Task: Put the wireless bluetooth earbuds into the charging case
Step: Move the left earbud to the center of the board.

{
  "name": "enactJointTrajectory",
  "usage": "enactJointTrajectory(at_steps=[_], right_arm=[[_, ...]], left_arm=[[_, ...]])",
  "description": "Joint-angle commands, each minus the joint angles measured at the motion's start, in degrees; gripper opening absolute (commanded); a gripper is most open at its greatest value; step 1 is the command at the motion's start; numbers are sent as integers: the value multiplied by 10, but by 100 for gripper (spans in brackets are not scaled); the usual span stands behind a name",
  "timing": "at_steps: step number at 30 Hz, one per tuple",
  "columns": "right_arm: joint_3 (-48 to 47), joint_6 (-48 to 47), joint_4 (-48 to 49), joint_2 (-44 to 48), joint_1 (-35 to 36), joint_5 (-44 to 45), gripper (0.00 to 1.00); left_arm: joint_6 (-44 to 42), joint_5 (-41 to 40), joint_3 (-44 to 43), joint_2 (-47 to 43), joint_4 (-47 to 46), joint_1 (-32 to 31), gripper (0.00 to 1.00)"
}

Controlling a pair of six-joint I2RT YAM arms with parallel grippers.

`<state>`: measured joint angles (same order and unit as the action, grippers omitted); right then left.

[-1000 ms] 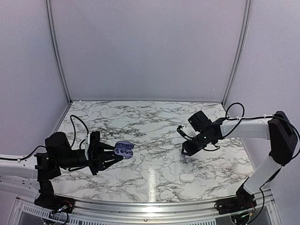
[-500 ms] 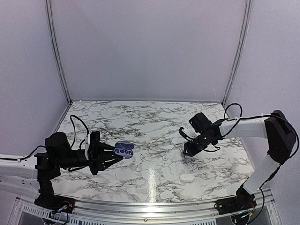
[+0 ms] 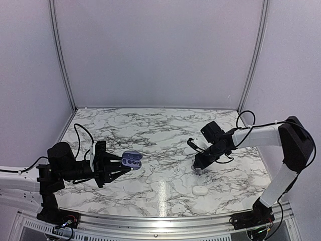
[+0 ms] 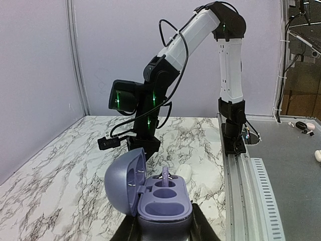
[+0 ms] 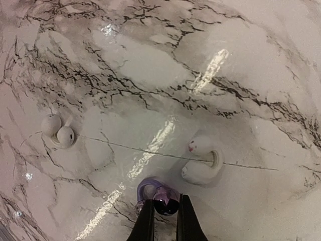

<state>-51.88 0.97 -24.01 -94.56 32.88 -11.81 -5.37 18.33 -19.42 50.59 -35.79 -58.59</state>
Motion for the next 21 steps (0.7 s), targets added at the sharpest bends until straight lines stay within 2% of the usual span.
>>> enactJointTrajectory(at_steps=[1, 12, 21], right_arm=[[-23, -31, 11, -6, 15, -46, 5], [-81, -111, -1, -50, 107, -70, 5], [-158, -193, -38, -96, 185, -47, 5]], left_arm=[[-2, -4, 7, -8, -25, 3, 0], [0, -1, 8, -9, -25, 3, 0], [1, 0, 8, -11, -25, 3, 0]])
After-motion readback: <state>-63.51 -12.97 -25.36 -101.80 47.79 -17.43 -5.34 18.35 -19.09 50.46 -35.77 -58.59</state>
